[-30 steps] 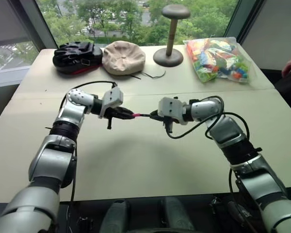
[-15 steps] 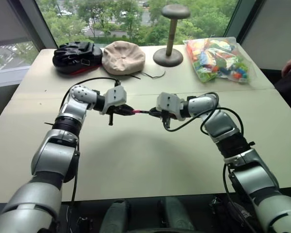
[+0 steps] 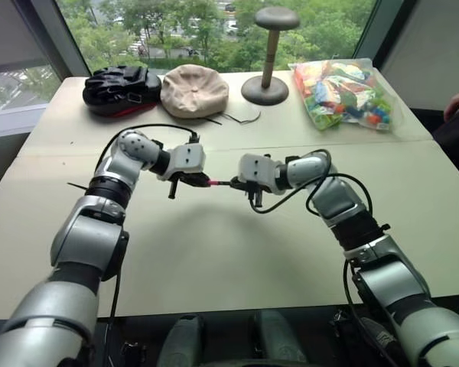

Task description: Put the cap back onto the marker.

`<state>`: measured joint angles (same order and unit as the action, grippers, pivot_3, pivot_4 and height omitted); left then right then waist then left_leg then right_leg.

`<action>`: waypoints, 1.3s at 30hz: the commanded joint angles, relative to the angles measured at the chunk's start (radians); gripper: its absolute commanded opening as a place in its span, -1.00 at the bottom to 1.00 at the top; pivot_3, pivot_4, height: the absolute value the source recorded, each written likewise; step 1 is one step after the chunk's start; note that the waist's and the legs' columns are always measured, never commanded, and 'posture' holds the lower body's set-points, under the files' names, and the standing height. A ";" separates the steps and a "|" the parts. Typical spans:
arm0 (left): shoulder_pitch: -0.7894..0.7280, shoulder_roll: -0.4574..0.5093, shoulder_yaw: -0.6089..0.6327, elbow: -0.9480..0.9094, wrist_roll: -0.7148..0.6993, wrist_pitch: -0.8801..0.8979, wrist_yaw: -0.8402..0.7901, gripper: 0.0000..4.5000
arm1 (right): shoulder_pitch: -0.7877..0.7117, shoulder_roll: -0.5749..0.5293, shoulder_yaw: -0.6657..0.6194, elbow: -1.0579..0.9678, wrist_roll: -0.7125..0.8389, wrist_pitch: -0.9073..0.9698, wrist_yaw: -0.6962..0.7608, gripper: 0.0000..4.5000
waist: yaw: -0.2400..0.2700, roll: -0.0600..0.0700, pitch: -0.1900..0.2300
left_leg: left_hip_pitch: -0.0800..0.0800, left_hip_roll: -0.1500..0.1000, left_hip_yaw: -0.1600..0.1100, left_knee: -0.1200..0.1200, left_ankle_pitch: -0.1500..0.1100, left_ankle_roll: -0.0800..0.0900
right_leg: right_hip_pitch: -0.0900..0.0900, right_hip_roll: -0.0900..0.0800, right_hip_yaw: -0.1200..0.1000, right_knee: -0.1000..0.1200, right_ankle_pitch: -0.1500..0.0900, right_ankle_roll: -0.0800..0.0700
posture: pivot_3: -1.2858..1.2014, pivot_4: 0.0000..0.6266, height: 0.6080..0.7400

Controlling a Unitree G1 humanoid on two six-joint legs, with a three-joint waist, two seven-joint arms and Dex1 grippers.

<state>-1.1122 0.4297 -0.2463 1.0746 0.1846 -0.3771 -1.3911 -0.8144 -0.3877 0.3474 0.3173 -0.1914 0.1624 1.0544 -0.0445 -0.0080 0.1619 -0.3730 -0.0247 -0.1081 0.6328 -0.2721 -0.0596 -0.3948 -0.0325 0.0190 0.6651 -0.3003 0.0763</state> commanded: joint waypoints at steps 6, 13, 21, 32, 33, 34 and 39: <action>-0.076 -0.034 0.075 -0.027 -0.061 -0.064 0.089 -0.97 | -0.110 -0.024 -0.073 0.093 0.020 -0.091 -0.056 -1.00 | 0.000 0.000 0.000 | 0.000 0.000 0.000 0.000 0.000 0.000 | 0.000 0.000 0.000 0.000 0.000 0.000 | 0.03 -0.52 1.00; -0.091 -0.025 0.073 0.008 -0.038 -0.117 0.144 -0.26 | -0.104 -0.057 -0.073 0.108 0.023 -0.119 -0.045 -1.00 | 0.001 0.000 0.000 | 0.000 0.000 0.000 0.000 0.000 0.000 | 0.000 0.000 0.000 0.000 0.000 0.000 | 0.03 -0.52 1.00; -0.110 0.024 0.138 0.053 -0.048 -0.162 0.397 0.60 | -0.057 -0.149 -0.129 0.098 0.034 -0.088 -0.073 -1.00 | 0.000 0.000 0.000 | 0.000 0.000 0.000 0.000 0.000 0.000 | -0.001 0.000 0.001 0.000 0.000 0.000 | 0.03 -0.52 1.00; 0.375 0.001 0.380 -0.790 -0.379 0.686 0.620 0.60 | 0.099 -0.121 -0.454 -0.103 0.210 0.543 -0.368 -1.00 | 0.002 0.001 -0.001 | -0.001 0.004 -0.002 -0.001 0.000 0.000 | -0.002 -0.002 0.004 0.002 0.000 0.000 | 0.03 -0.52 1.00; 0.418 -0.011 0.393 -0.874 -0.400 0.759 0.659 0.60 | 0.123 -0.116 -0.459 -0.137 0.219 0.571 -0.382 -1.00 | 0.004 0.001 -0.001 | -0.002 0.004 -0.003 -0.001 0.000 0.000 | -0.002 -0.002 0.004 0.002 0.000 0.000 | 0.03 -0.52 1.00; 0.446 -0.017 0.398 -0.933 -0.412 0.809 0.683 0.60 | 0.139 -0.115 -0.460 -0.162 0.224 0.588 -0.391 -1.00 | 0.006 0.001 -0.001 | -0.002 0.004 -0.003 -0.001 0.000 0.000 | -0.002 -0.002 0.004 0.002 0.000 0.000 | 0.03 -0.52 1.00; 0.583 -0.071 0.441 -1.152 -0.481 0.997 0.827 0.60 | 0.216 -0.074 -0.464 -0.266 0.248 0.656 -0.468 -1.00 | 0.006 0.001 -0.001 | 0.001 0.003 -0.001 0.000 0.000 -0.001 | 0.002 -0.001 0.006 0.001 0.000 0.000 | 0.03 -0.52 1.00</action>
<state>-0.5504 0.3580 0.1707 -0.0055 -0.2701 0.5794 -0.6011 -0.6004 -0.4582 -0.0945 0.1178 0.0426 0.8110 0.6122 -0.0383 -0.0070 0.1611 -0.3711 -0.0218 -0.1094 0.6327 -0.2716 -0.0606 -0.3920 -0.0337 0.0249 0.6653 -0.3000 0.0758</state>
